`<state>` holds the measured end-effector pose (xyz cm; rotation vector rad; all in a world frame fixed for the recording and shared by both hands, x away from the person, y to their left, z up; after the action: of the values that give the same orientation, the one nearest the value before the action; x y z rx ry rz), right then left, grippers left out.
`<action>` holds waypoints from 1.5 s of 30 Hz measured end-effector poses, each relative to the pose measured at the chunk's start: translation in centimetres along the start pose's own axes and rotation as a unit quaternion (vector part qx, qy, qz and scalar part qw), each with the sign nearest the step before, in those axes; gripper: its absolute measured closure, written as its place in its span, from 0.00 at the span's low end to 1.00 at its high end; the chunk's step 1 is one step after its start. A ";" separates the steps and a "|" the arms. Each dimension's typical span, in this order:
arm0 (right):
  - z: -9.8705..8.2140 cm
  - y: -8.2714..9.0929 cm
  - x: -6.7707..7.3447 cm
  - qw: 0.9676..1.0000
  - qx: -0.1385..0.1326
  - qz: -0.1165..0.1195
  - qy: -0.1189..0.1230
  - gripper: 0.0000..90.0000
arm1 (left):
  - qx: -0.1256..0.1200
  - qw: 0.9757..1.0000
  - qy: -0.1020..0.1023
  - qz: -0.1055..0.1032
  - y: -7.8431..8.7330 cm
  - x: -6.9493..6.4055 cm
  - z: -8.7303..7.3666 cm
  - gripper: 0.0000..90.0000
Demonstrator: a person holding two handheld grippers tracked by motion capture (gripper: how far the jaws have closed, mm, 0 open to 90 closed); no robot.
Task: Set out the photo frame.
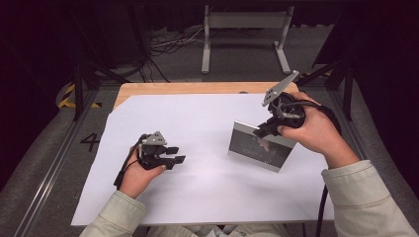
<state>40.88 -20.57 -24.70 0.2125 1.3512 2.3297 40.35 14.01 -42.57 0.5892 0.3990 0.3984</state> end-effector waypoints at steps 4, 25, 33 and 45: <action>0.9 -0.6 0.1 0.999 0.004 0.016 0.030 0.94 | -0.001 1.000 0.002 0.005 0.4 0.1 -0.3 0.60; 2.2 -3.5 -0.9 0.989 0.017 0.087 0.118 0.94 | 0.001 1.000 0.005 -0.001 0.0 0.3 -0.2 0.60; 1.8 -5.0 -1.5 0.986 0.027 0.095 0.132 0.94 | 0.002 1.000 0.005 -0.001 0.0 0.3 -0.2 0.61; 1.4 -6.6 -1.9 0.985 0.031 0.101 0.139 0.94 | 0.003 1.000 0.008 -0.003 -0.1 0.3 -0.2 0.61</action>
<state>45.00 -17.52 -29.47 0.0430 1.6021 2.5615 40.52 14.15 -42.86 0.5906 0.4177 0.3965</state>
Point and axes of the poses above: each handheld gripper's, and its own axes: y roughly backward along the jaws, z roughly out of its top, x roughly to its left, the point moved 2 cm from there along -y, roughly forward along the jaws, and after that the axes turned 8 degrees about -z, right-handed, at the moved point
